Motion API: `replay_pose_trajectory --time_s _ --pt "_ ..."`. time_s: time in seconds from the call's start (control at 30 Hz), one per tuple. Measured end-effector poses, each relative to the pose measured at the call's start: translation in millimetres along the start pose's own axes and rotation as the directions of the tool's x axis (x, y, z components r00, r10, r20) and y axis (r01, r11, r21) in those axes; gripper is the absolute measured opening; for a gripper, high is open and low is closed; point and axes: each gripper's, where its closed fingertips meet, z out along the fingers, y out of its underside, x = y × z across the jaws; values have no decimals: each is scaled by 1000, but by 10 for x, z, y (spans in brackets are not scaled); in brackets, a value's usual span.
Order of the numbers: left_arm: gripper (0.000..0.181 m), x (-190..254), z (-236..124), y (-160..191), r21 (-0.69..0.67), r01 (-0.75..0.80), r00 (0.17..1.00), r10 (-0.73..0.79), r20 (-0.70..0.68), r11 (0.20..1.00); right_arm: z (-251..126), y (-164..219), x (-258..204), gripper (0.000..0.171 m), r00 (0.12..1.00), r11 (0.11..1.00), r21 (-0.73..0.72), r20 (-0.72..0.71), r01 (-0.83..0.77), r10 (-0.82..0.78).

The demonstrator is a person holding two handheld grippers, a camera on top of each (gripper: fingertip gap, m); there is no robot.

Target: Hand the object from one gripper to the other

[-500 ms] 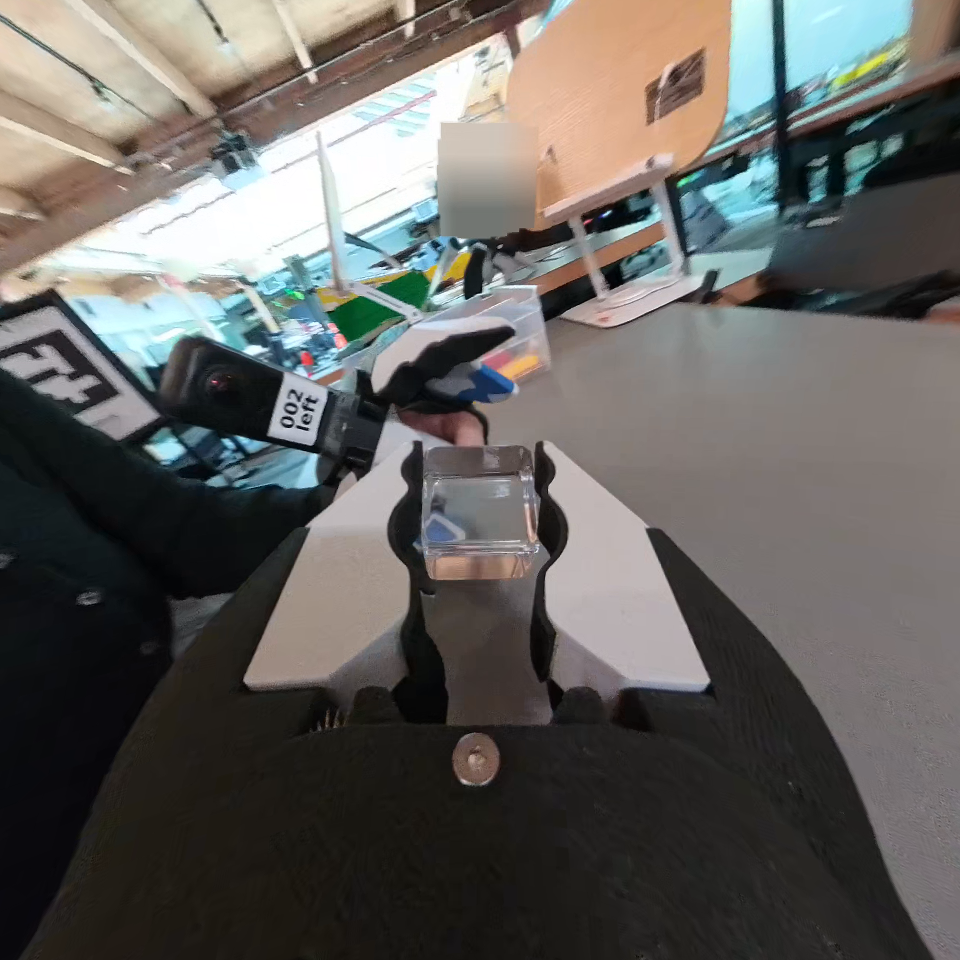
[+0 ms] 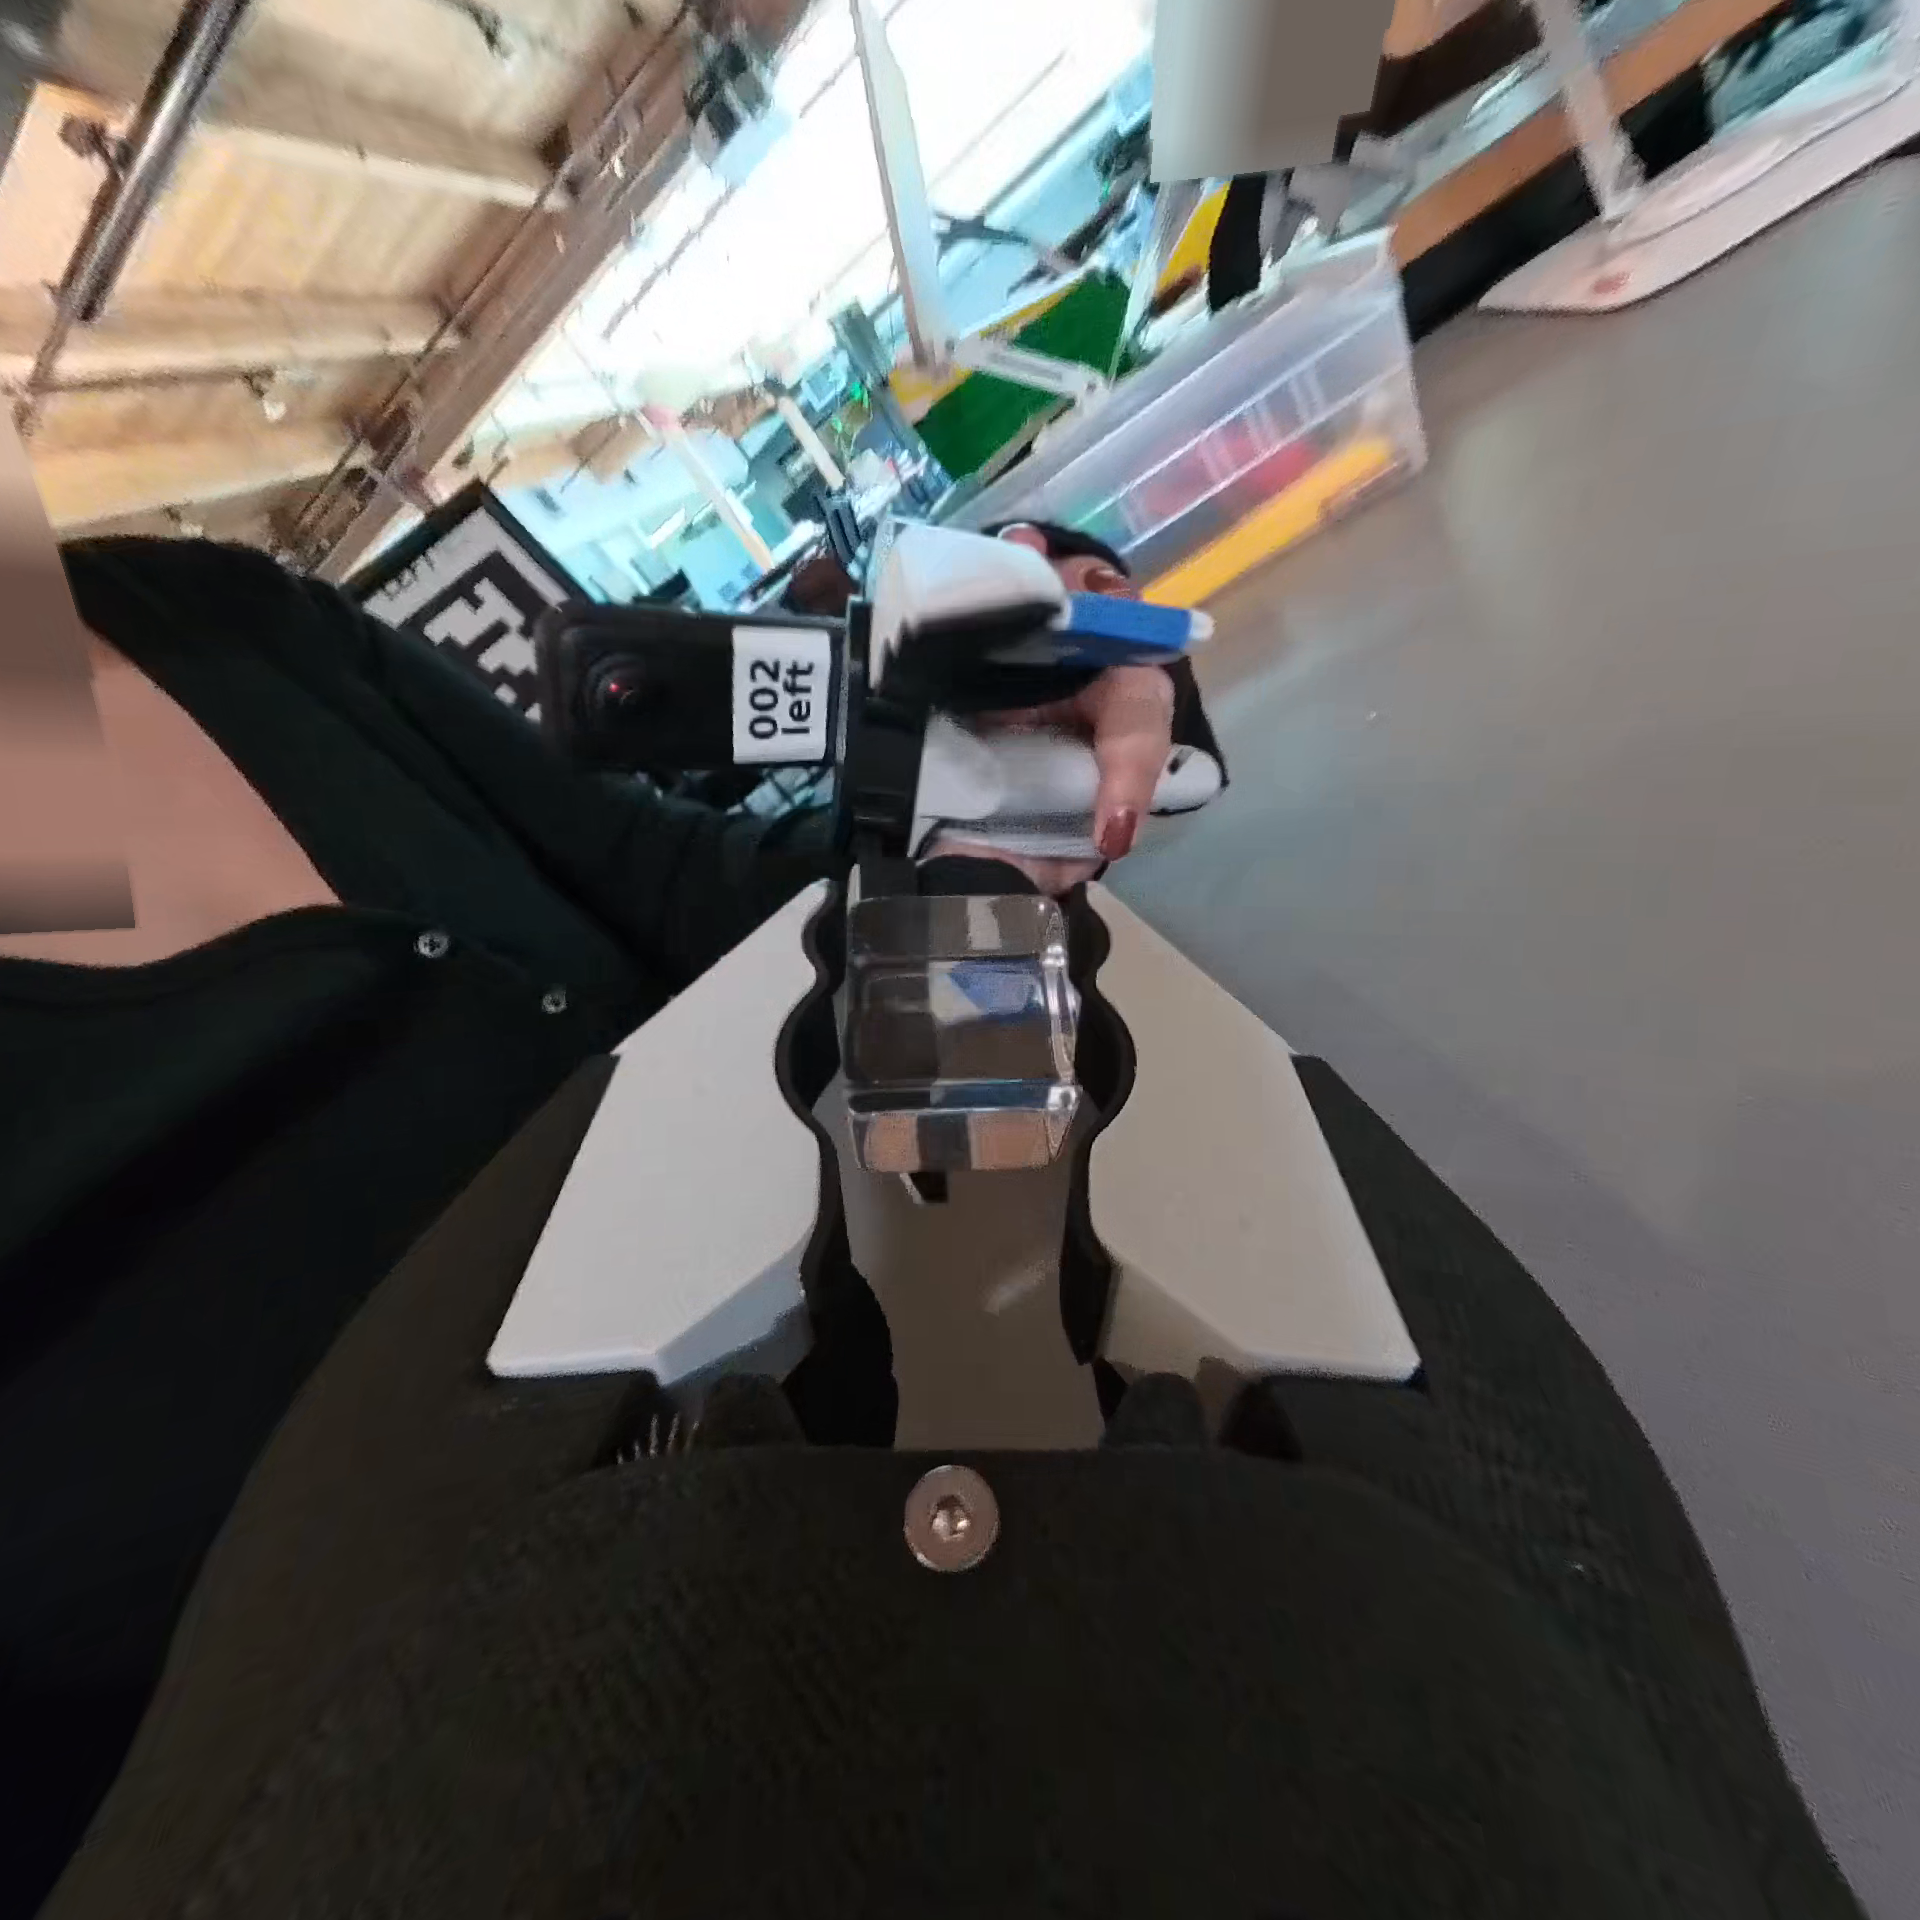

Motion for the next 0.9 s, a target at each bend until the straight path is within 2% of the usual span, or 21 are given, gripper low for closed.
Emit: replay_pose_trajectory --time_s 0.03,0.2,0.23,0.3,0.33,0.67,0.77,0.9 --pt "91 62 19 4 -9 -16 1000 16 -27 1000 28 35 -20 42 1000 1000 -19 13 -2 2" --pt "66 284 56 31 -59 -199 976 192 -106 978 68 100 -23 42 999 998 -47 35 -32 33" --pt "55 330 60 32 -63 -248 963 240 -120 967 56 92 -26 42 999 999 -42 40 -34 36" --pt "55 325 81 29 -81 -280 957 271 -103 957 38 88 -38 42 999 999 -39 45 -24 25" --pt "48 345 83 39 -87 -276 957 265 -119 957 34 80 -34 42 999 999 -37 39 -20 22" --pt "46 188 107 148 -174 -217 976 210 -59 960 20 -64 81 43 996 996 53 -56 65 -63" --pt "45 58 95 225 -231 -195 979 202 5 953 -3 -177 165 55 978 981 109 -156 158 -140" --pt "45 -124 46 401 -327 -81 990 115 86 941 -105 -320 351 65 923 962 145 -345 233 -172"
